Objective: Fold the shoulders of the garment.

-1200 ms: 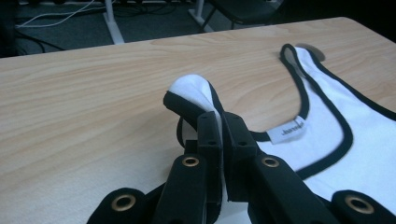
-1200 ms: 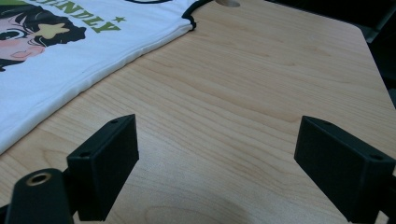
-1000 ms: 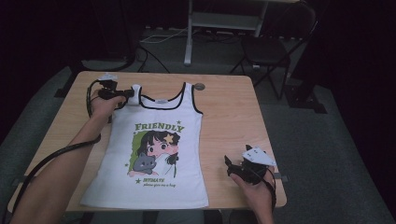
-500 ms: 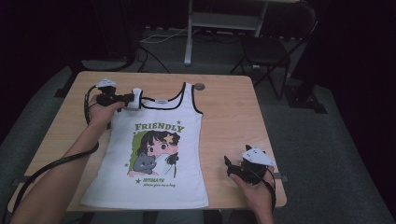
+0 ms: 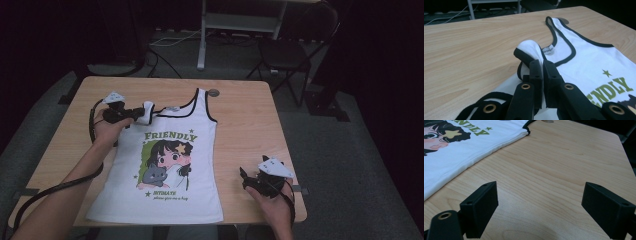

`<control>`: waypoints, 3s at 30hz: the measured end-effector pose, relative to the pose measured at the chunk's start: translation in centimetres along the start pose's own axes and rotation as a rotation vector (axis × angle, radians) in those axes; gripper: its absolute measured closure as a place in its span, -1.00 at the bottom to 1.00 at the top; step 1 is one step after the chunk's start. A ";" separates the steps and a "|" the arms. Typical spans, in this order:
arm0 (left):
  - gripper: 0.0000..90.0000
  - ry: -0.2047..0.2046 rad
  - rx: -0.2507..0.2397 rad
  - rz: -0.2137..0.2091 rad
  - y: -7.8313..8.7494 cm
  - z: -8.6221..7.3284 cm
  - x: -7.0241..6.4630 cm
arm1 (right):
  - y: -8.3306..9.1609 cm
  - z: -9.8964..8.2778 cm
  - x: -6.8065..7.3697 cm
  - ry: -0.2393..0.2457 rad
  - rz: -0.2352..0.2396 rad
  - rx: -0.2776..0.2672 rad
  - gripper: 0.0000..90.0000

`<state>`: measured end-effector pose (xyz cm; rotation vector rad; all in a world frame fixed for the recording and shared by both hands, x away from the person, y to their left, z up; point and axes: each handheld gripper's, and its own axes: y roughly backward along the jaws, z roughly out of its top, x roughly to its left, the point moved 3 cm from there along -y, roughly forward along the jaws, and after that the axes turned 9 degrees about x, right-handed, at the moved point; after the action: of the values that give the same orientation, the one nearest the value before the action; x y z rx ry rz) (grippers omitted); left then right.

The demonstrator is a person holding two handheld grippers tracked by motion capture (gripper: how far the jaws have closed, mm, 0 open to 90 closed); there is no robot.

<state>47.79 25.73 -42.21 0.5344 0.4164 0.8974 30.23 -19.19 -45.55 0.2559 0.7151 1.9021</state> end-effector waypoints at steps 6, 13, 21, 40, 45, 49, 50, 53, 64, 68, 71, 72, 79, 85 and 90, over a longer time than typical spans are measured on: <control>0.92 -0.028 0.007 0.002 0.2 -0.6 -0.6 | 0.0 0.0 0.0 0.001 0.001 0.001 -0.71; 0.92 -0.041 0.010 -0.001 0.5 -1.4 -1.0 | 0.0 0.0 0.0 0.003 0.003 0.004 -0.71; 0.91 -0.064 0.011 -0.012 0.6 -2.1 -1.7 | 0.0 0.0 0.1 0.004 0.003 0.007 -0.71; 0.87 -0.106 0.033 -0.055 1.0 -4.0 -3.0 | 0.0 0.0 0.1 0.005 0.003 0.009 -0.71; 0.86 -0.118 0.036 -0.069 1.4 -4.5 -3.3 | -0.1 0.0 0.1 0.006 0.003 0.010 -0.71; 0.85 -0.116 0.038 -0.086 1.5 -5.0 -3.5 | -0.1 0.0 0.1 0.008 0.000 0.012 -0.71; 0.84 -0.120 0.039 -0.088 1.6 -5.1 -3.4 | -0.1 0.0 0.1 0.009 0.000 0.011 -0.71; 0.83 -0.120 0.043 -0.094 1.8 -5.4 -3.5 | -0.1 0.0 0.1 0.008 0.000 0.011 -0.71; 0.76 -0.144 0.047 -0.119 2.8 -6.5 -4.3 | -0.1 0.0 0.1 0.010 -0.002 0.013 -0.71; 0.70 -0.152 0.055 -0.125 3.1 -6.8 -4.5 | -0.1 0.0 0.1 0.011 -0.003 0.014 -0.71; 0.69 -0.149 0.060 -0.133 3.4 -7.1 -4.6 | -0.1 0.0 0.1 0.011 -0.003 0.014 -0.71; 0.68 -0.149 0.060 -0.133 3.4 -7.1 -4.6 | -0.1 0.0 0.1 0.011 -0.003 0.014 -0.71; 0.61 -0.158 0.087 -0.141 4.1 -7.6 -4.7 | -0.1 0.0 0.1 0.014 -0.004 0.018 -0.71; 0.54 -0.157 0.070 -0.138 4.7 -7.0 -4.6 | -0.1 0.0 0.1 0.014 -0.006 0.019 -0.71; 0.46 -0.150 0.048 -0.124 4.7 -4.5 -4.2 | -0.1 0.0 0.1 0.015 -0.006 0.019 -0.71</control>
<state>40.09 25.88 -42.51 0.6091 0.3315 0.7246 30.26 -19.02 -45.61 0.2517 0.7429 1.8942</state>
